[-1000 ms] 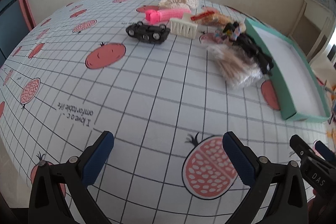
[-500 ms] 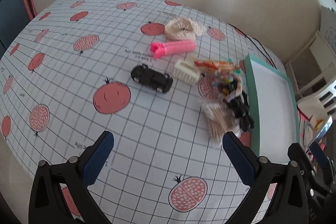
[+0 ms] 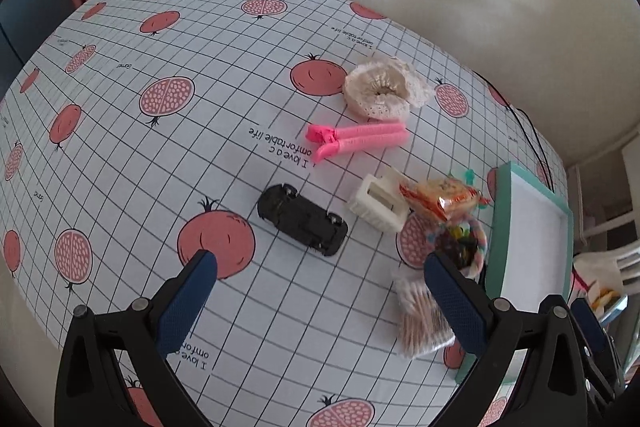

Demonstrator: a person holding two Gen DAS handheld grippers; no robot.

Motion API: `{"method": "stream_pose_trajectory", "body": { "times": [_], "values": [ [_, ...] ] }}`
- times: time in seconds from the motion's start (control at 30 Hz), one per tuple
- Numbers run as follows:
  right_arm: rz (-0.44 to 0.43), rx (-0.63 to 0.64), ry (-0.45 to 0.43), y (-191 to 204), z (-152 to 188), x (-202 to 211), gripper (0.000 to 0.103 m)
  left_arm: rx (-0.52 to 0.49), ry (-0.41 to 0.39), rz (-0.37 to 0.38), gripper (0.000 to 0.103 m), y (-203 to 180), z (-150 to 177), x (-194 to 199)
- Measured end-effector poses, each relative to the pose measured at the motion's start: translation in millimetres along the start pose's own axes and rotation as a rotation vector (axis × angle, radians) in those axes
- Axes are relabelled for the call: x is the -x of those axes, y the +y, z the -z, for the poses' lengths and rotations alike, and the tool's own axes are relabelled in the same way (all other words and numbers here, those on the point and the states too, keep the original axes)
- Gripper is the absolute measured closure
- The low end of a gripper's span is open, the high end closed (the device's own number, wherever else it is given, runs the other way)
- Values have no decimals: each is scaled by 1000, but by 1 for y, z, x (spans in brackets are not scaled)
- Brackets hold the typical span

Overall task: Organize objects
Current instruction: 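Move the left tool toward the black toy car while the right tool approaches the rainbow bracelet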

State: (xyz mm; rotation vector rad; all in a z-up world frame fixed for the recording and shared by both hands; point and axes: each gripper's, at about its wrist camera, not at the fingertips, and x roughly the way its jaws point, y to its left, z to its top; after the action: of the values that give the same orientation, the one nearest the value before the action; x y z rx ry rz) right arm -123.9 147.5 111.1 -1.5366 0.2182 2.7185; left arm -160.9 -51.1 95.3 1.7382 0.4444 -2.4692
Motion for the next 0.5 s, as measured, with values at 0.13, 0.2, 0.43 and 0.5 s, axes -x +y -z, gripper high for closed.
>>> {"method": "stream_pose_trajectory", "body": {
  "times": [0.13, 0.2, 0.43, 0.5],
  "values": [
    [-24, 19, 32, 3, -13, -10, 24, 12, -6, -8, 1, -1, -17, -5],
    [-49, 21, 46, 3, -17, -14, 28, 5, -8, -23, 1, -3, -23, -9],
    [-73, 37, 116, 4, -21, -41, 45, 16, 38, -78, 7, -3, -32, -36],
    [-78, 48, 134, 4, -21, -48, 50, 21, 46, -81, 7, -4, -33, -42]
  ]
}}
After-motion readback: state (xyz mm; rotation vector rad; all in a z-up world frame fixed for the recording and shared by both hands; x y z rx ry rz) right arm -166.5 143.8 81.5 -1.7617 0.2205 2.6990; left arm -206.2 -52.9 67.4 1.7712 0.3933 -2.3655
